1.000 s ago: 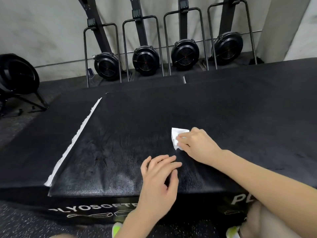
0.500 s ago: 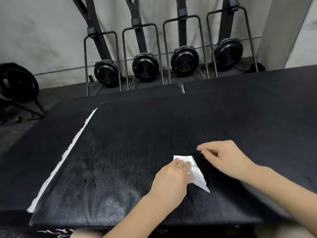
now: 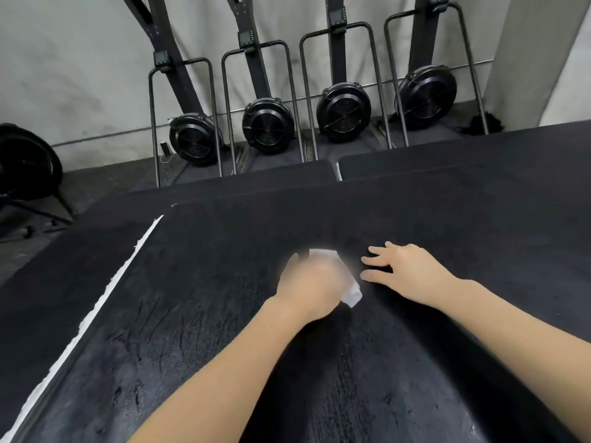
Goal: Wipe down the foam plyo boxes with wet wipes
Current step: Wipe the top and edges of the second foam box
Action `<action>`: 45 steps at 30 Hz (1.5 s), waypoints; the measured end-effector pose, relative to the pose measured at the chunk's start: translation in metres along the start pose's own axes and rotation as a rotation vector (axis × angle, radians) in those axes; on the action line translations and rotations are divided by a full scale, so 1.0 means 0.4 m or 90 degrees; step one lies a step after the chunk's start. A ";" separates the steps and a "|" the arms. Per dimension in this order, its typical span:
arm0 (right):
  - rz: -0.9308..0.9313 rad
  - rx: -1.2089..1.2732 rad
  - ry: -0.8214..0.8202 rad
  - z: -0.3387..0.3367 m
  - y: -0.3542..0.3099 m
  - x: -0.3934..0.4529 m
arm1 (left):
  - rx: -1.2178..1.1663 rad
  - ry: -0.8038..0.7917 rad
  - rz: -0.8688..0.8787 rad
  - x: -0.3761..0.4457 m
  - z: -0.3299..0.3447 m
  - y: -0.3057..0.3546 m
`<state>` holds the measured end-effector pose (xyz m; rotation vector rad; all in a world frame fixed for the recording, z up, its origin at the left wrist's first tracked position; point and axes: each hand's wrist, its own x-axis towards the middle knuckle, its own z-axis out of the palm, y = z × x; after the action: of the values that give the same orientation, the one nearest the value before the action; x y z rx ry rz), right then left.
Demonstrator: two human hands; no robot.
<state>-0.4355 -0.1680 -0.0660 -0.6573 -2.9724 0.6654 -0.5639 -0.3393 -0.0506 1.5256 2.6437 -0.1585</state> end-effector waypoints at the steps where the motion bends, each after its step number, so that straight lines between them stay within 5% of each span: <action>1: -0.001 -0.006 -0.002 0.004 0.003 0.000 | -0.010 0.013 -0.004 0.004 0.005 0.003; 10: 0.007 -0.084 -0.029 0.015 0.003 0.002 | 0.048 0.203 0.126 -0.064 0.105 -0.011; 19: 0.008 -0.085 -0.065 -0.066 -0.010 0.070 | 0.114 0.000 0.023 0.272 -0.025 -0.071; 27: 0.031 -0.074 0.106 -0.091 0.006 0.151 | 0.062 0.034 0.038 0.244 -0.009 -0.068; 35: 0.065 -0.158 -0.071 -0.059 0.030 0.240 | 0.056 0.025 0.073 0.136 0.014 -0.076; 45: 0.054 -0.207 -0.107 -0.059 0.037 0.264 | 0.006 -0.025 -0.050 0.546 -0.060 -0.123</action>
<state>-0.5233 -0.1033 -0.0575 -0.7826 -3.2600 0.2503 -0.7162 -0.1734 -0.0517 1.4080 2.6776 -0.2043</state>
